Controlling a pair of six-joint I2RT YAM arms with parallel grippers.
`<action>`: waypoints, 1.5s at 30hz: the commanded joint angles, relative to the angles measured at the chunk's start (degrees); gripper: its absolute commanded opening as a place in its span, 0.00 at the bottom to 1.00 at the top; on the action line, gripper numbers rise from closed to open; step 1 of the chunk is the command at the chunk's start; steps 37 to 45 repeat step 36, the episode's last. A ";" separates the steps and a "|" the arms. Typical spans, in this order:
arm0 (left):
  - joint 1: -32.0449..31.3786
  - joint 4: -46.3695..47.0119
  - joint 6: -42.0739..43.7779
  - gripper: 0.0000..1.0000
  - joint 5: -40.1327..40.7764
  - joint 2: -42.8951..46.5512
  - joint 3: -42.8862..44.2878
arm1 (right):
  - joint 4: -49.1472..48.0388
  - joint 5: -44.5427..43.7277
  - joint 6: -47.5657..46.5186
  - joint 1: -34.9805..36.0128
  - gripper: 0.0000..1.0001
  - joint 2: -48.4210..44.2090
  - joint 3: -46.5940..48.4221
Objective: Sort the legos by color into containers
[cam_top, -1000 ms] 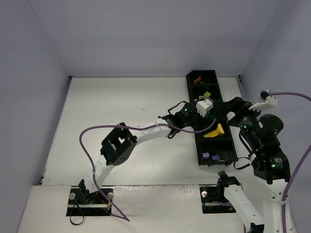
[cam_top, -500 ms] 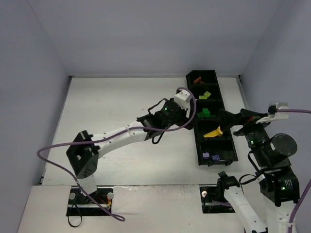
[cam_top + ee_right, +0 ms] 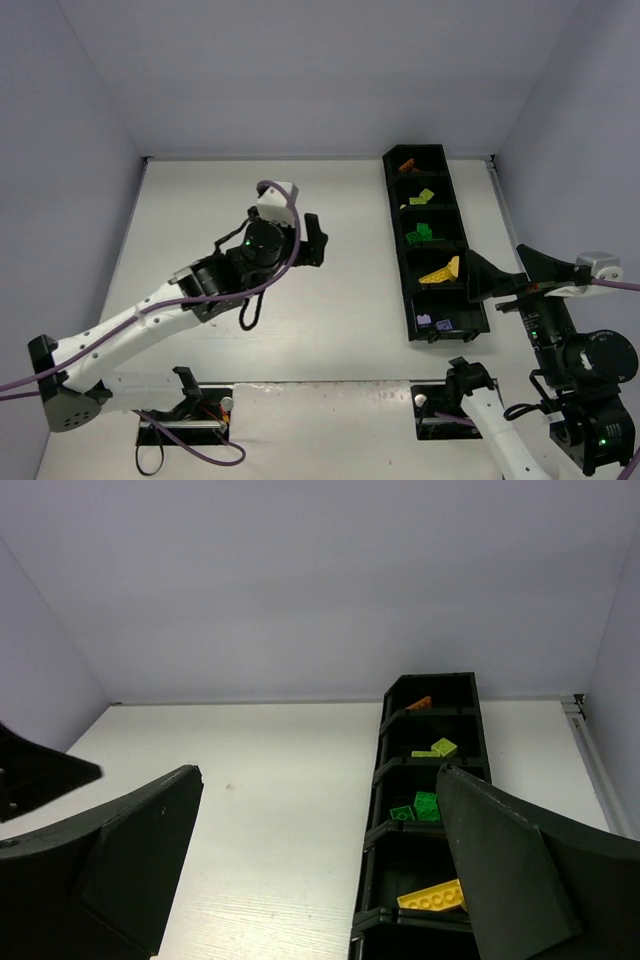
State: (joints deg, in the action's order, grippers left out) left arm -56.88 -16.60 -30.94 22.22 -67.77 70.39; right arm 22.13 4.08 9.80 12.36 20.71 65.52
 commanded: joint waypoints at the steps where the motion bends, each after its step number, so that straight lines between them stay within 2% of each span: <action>1: 0.37 -6.68 -1.67 0.76 8.17 6.76 -0.95 | -2.01 -2.75 -2.24 1.35 1.00 0.30 -0.48; 8: 0.28 -17.31 -2.37 0.76 16.79 21.51 -4.99 | -1.30 -6.01 -3.04 3.55 1.00 -1.90 -1.62; 15: 0.28 -23.21 -1.50 0.76 21.98 31.19 -8.25 | -1.04 -5.75 -3.30 5.04 1.00 -2.78 -3.02; 21: 0.28 -26.11 0.96 0.76 23.92 34.10 -7.81 | -0.95 -5.75 -3.47 5.39 1.00 -3.13 -3.55; 27: 0.28 -24.80 3.78 0.76 25.33 36.83 -9.04 | -0.95 -6.27 -3.91 5.39 1.00 -2.60 -3.55; 45: 0.28 -24.18 3.78 0.76 25.95 37.88 -10.80 | -0.95 -6.63 -3.74 5.39 1.00 -2.08 -3.64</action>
